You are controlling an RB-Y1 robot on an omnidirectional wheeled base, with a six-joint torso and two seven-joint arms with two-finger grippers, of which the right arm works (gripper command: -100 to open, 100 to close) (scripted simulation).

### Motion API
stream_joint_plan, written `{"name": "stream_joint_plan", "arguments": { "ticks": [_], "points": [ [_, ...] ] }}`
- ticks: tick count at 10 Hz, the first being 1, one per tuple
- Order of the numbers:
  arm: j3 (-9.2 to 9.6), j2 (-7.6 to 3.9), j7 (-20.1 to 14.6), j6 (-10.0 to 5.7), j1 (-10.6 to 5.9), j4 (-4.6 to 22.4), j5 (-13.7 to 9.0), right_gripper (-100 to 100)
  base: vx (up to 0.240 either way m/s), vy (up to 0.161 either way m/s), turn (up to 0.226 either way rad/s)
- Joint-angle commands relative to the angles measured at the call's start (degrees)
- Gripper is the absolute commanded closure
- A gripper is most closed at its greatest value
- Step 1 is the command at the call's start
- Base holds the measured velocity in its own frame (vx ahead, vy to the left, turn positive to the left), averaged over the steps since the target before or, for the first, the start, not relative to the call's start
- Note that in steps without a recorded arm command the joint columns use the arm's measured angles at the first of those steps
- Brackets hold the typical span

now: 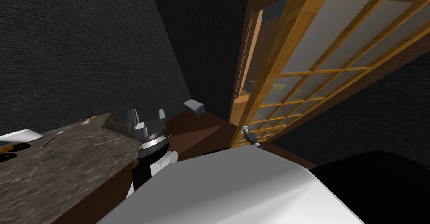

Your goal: Pull the door open

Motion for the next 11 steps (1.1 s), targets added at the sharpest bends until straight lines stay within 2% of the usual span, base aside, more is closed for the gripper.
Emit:
{"name": "stream_joint_plan", "arguments": {
  "ticks": [1,2,3,11],
  "points": [
    [0.75,-1.01,-0.9,-1.68,0.92,-0.3,0.4,100,-0.211,-0.041,0.126],
    [1.01,-1.23,-1.2,-2.15,1.07,-0.1,0.6,100,-0.229,-0.056,0.114],
    [0.89,-0.95,-1.1,-1.55,0.72,0.2,0.5,100,-0.1,-0.022,0.024],
    [2.23,-1.77,-3.3,-4.62,0.6,2.5,1.9,100,-0.196,-0.06,0.14]
  ]
}}
